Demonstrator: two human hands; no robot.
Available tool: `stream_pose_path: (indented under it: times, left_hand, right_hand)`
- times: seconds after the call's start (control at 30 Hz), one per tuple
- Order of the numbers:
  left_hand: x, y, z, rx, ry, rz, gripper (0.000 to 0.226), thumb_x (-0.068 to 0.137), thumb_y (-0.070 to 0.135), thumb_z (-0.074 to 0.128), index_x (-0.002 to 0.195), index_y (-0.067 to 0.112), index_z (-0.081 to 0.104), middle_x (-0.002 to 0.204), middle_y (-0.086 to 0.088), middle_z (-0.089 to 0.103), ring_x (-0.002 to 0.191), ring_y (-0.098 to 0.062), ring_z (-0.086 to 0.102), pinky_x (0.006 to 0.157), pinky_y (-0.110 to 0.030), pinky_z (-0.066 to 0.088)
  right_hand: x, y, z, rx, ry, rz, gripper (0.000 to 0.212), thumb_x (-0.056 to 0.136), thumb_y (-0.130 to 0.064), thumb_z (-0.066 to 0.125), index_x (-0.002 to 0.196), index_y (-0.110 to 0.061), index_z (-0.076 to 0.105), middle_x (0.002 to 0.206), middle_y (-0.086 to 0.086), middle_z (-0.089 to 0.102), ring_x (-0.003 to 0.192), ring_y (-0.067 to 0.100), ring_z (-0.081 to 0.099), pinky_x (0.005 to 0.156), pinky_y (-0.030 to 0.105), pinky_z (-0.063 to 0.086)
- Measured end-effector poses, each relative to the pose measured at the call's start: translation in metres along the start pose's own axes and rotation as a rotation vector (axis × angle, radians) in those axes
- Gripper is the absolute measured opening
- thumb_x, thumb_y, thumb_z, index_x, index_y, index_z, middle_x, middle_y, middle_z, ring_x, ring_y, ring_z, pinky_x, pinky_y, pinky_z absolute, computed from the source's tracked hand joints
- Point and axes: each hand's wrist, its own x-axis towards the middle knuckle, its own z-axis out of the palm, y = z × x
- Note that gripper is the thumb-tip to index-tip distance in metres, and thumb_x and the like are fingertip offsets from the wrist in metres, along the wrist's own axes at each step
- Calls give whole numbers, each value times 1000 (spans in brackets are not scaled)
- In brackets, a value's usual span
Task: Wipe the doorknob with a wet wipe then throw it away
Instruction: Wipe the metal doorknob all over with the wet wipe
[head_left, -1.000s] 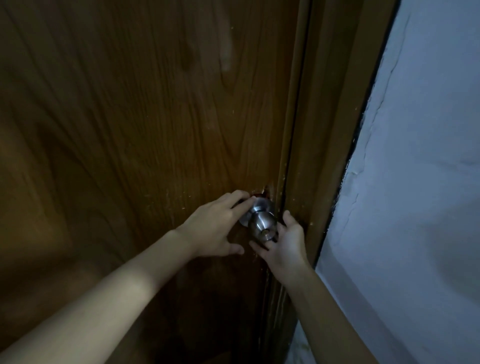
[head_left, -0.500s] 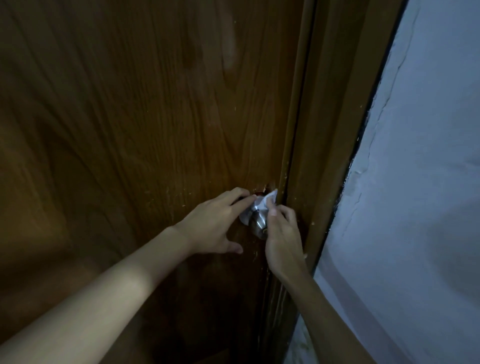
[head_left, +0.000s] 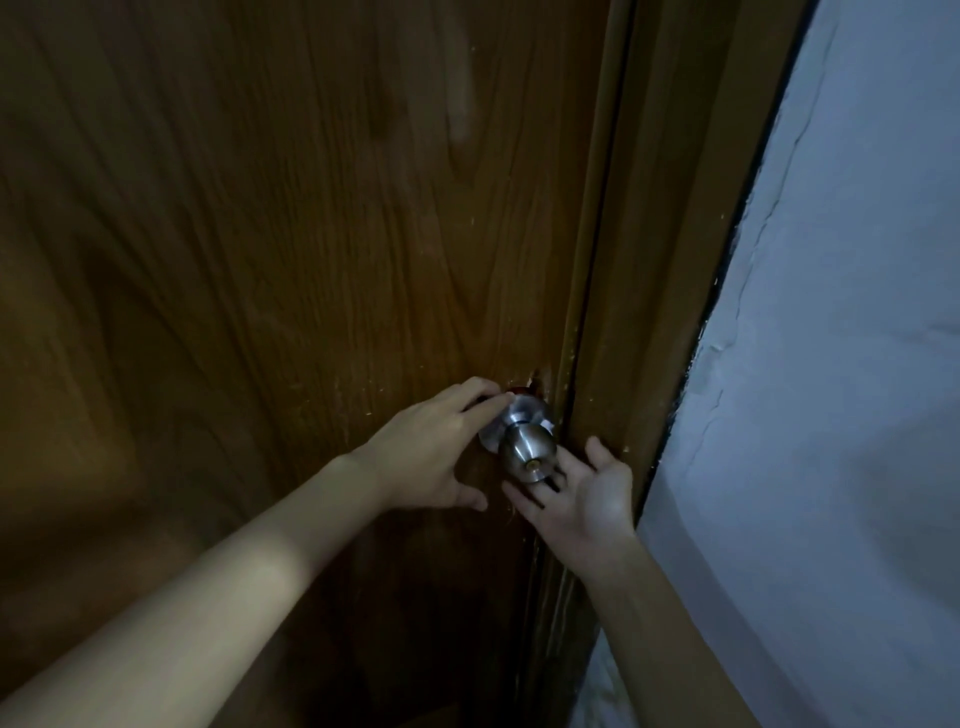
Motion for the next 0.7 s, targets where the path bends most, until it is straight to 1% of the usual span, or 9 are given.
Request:
stream_pose_path:
  times: [0.07,0.13,0.2,0.27,0.37,0.5,0.6,0.67,0.7]
  left_hand:
    - [0,-1,0,1,2,-3,102,68,43,75,146,19,14,147,3,21,134,-14,28,107,-32,38]
    - [0,-1,0,3,-6,-2,102,68,43,75,146,19,13,146,3,21,133,-14,28,108,-32,38]
    - [0,-2,0,-8,-3,1,102,67,43,76,146,19,14,146,3,22,133,-14,29,107,-32,38]
    - [0,-3,1,-22,-3,-1,103,67,43,76,146,19,15,146,3,23,133,-14,29,107,-33,38]
    - [0,-3,2,-28,-9,-3,103,66,42,77,146,20,15,147,3,22,133,-13,28,107,-32,38]
    - [-3,-4,4,-124,19,-22,98,68,33,77,145,20,18,145,6,24,130,-9,30,106,-24,37]
    - [-17,0,19,-328,154,-92,83,72,23,75,140,24,28,133,13,31,121,0,35,99,-13,38]
    - [-27,4,34,-423,268,-157,63,75,17,71,130,25,42,122,15,39,106,4,45,87,-5,42]
    - [-28,5,41,-450,320,-204,51,77,14,68,123,24,49,116,12,46,99,2,50,80,-5,44]
  right_hand:
    - [3,1,-7,90,-23,58,56,94,-41,29,123,3,48,134,22,49,124,37,45,104,49,33]
    - [1,0,-8,161,-37,97,55,94,-39,31,107,9,53,131,25,50,127,37,42,108,47,29]
    - [-1,-1,-6,223,-72,135,56,94,-38,30,112,12,50,131,29,49,128,39,41,109,48,27]
    - [0,1,-6,249,-86,177,58,94,-37,30,118,13,46,127,33,51,125,41,43,106,48,30]
    - [-2,5,-2,307,-91,222,61,92,-42,34,115,12,49,119,34,55,116,43,49,94,46,41]
    - [-4,13,5,415,-103,252,70,88,-51,37,107,14,52,115,33,56,110,39,51,84,44,44]
    - [-3,13,7,403,-104,279,74,88,-53,35,114,15,48,116,34,55,108,39,51,83,44,44]
    - [-1,10,7,341,-99,305,75,87,-53,34,117,15,46,111,34,57,105,41,53,85,46,41]
    - [0,10,6,315,-102,314,76,86,-54,35,119,14,45,111,34,58,104,42,53,88,47,38]
